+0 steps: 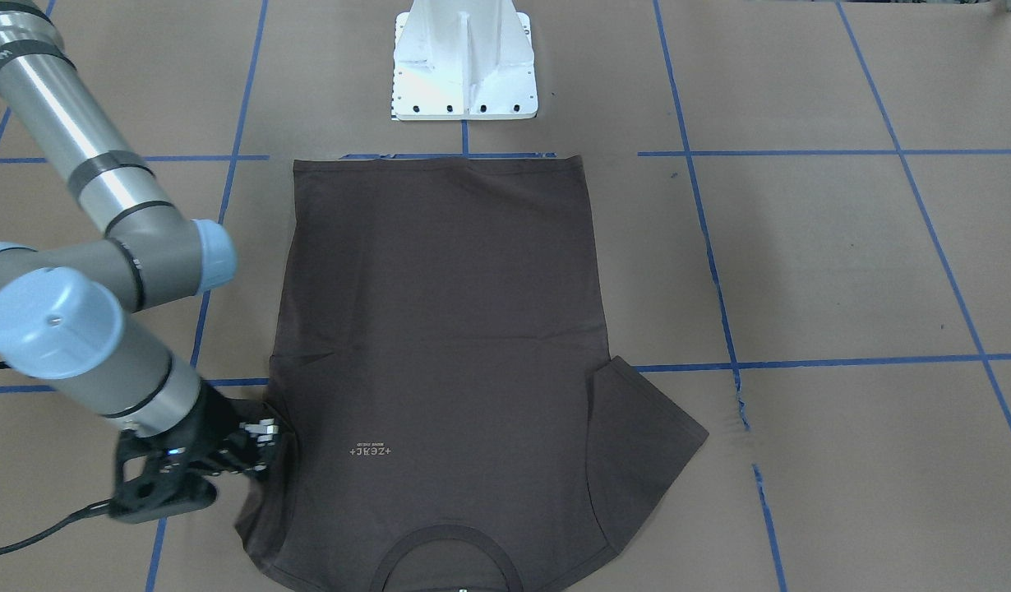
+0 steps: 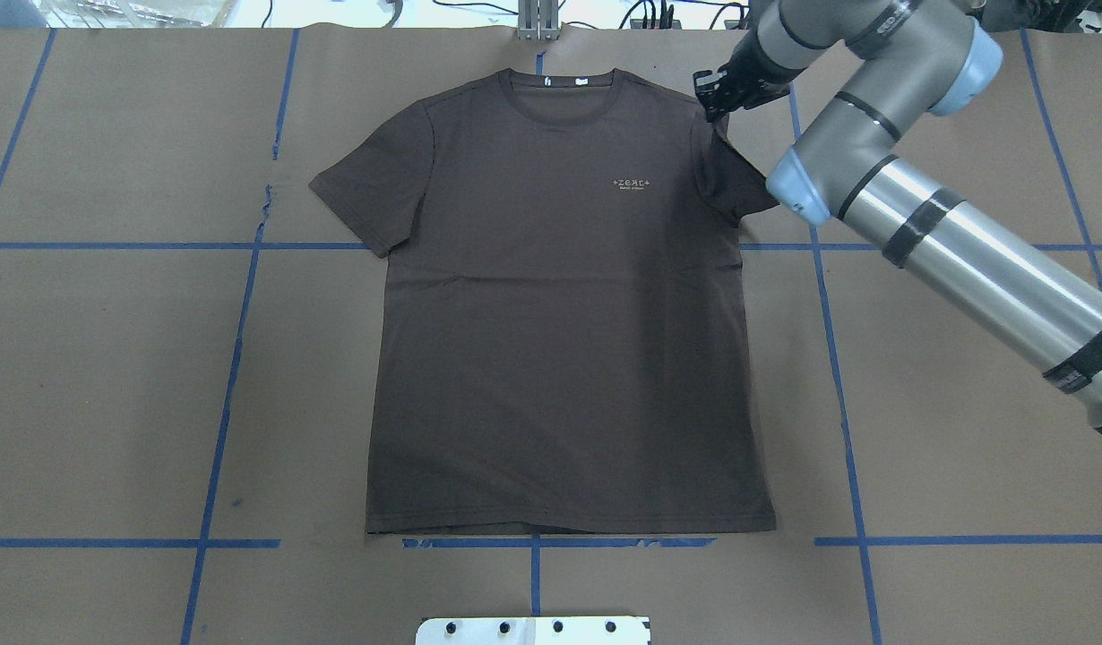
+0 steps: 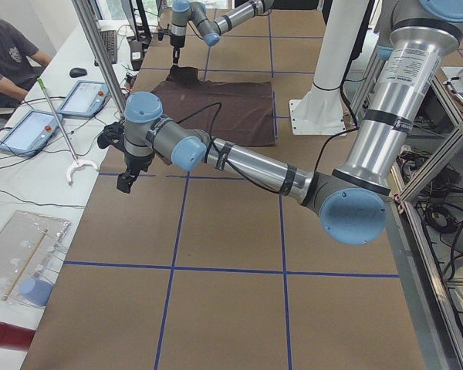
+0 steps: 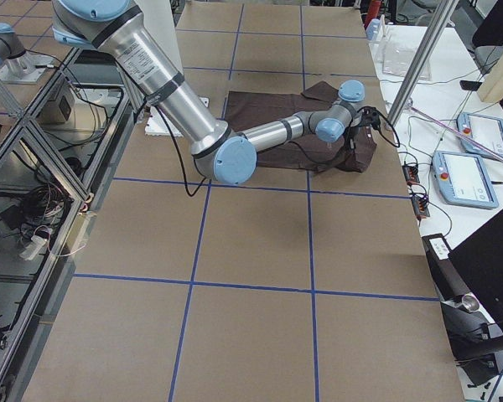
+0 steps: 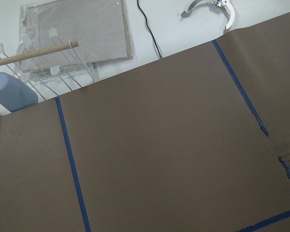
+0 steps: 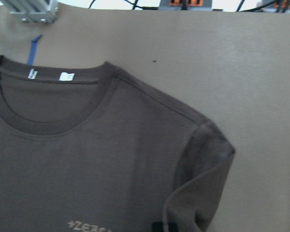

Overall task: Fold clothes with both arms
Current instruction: 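Fold the grasped sleeve inward across the shirt body with the right gripper, then release the sleeve and raise the right gripper while the left arm reaches toward the shirt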

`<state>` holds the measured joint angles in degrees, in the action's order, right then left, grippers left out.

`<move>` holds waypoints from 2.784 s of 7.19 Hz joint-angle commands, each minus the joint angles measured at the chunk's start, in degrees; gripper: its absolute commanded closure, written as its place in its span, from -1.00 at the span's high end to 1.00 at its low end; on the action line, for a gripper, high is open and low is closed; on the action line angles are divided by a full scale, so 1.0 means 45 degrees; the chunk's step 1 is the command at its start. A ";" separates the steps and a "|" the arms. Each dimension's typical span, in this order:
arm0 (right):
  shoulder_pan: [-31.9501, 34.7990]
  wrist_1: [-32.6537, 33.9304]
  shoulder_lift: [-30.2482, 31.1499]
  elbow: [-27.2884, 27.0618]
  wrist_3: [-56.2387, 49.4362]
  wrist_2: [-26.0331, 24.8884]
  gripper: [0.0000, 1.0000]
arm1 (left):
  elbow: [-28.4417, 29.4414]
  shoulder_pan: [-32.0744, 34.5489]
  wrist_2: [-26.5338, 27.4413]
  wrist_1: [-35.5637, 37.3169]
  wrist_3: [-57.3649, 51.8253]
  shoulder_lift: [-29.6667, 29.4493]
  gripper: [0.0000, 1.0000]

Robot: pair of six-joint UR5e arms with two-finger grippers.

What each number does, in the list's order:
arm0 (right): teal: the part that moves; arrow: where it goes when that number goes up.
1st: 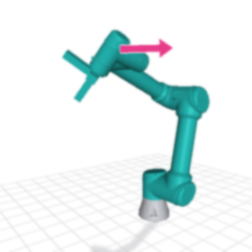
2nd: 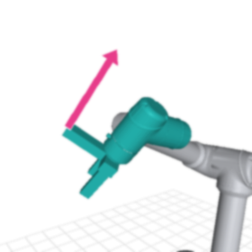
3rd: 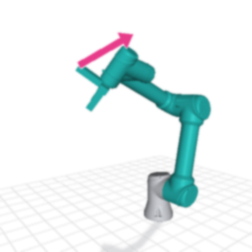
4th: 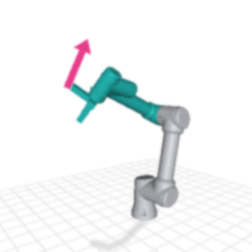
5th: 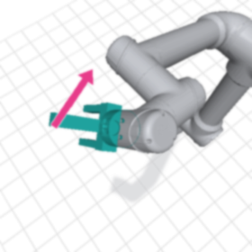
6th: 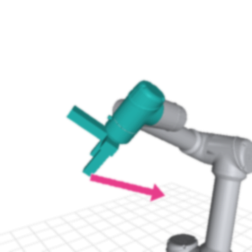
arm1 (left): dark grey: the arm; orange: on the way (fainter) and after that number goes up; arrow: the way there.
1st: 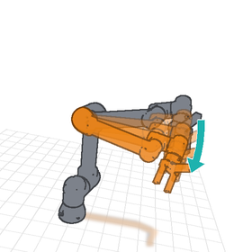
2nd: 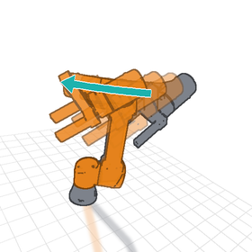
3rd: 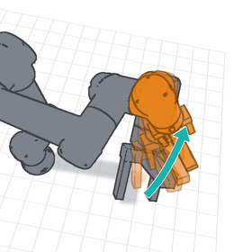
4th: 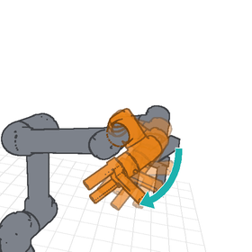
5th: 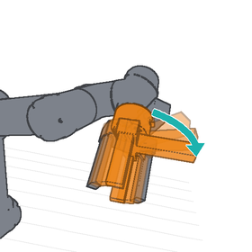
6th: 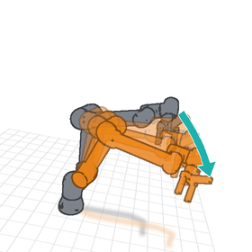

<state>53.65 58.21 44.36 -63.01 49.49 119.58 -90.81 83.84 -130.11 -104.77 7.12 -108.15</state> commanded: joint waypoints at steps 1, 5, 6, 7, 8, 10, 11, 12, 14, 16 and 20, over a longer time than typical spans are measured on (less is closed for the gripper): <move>-0.1526 -0.0024 -0.0715 0.0366 0.0506 -0.2053 -1.00 | 0.0159 -0.0018 0.0007 -0.0019 0.0000 -0.0028 1.00; -0.1397 -0.0045 -0.1029 0.0857 0.0933 -0.1851 1.00 | 0.0198 -0.1318 0.0123 -0.1299 0.2678 -0.0339 1.00; -0.0699 0.0149 -0.0875 0.0761 0.1071 -0.0127 1.00 | 0.0392 -0.2739 0.1187 -0.2430 0.4977 -0.0689 1.00; -0.0034 0.1137 -0.0448 0.0102 0.1034 0.1418 1.00 | 0.0530 -0.3874 0.2281 -0.3079 0.6972 -0.1098 1.00; 0.0436 0.2404 0.0272 -0.1122 0.1014 0.2246 1.00 | 0.1053 -0.4949 0.2369 -0.3376 0.8442 -0.1856 1.00; 0.1064 0.2691 0.2066 -0.3253 0.0800 0.3286 1.00 | 0.2475 -0.6670 0.4447 -0.4893 1.1257 -0.2778 1.00; 0.1337 0.2903 0.2095 -0.3438 0.0799 0.3753 1.00 | 0.3296 -0.7239 0.5136 -0.5850 1.1849 -0.2898 1.00; 0.1649 0.2905 0.2153 -0.3343 0.0838 0.4164 1.00 | 0.4155 -0.7438 0.5569 -0.6729 1.2261 -0.2996 1.00; 0.1672 0.2768 0.2348 -0.3283 0.0316 0.4285 1.00 | 0.5117 -0.7791 0.6448 -0.6992 1.2383 -0.3366 1.00; 0.1594 0.2807 0.2349 -0.3361 0.0194 0.4188 1.00 | 0.5704 -0.8200 0.7171 -0.7011 1.2402 -0.3718 1.00; 0.1574 0.2827 0.2252 -0.3361 0.0076 0.4207 1.00 | 0.6019 -0.8534 0.7174 -0.7109 1.2344 -0.3661 0.93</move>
<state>60.77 70.86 54.76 -78.17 49.86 138.49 -64.05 45.51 -97.85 -136.54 62.77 -124.72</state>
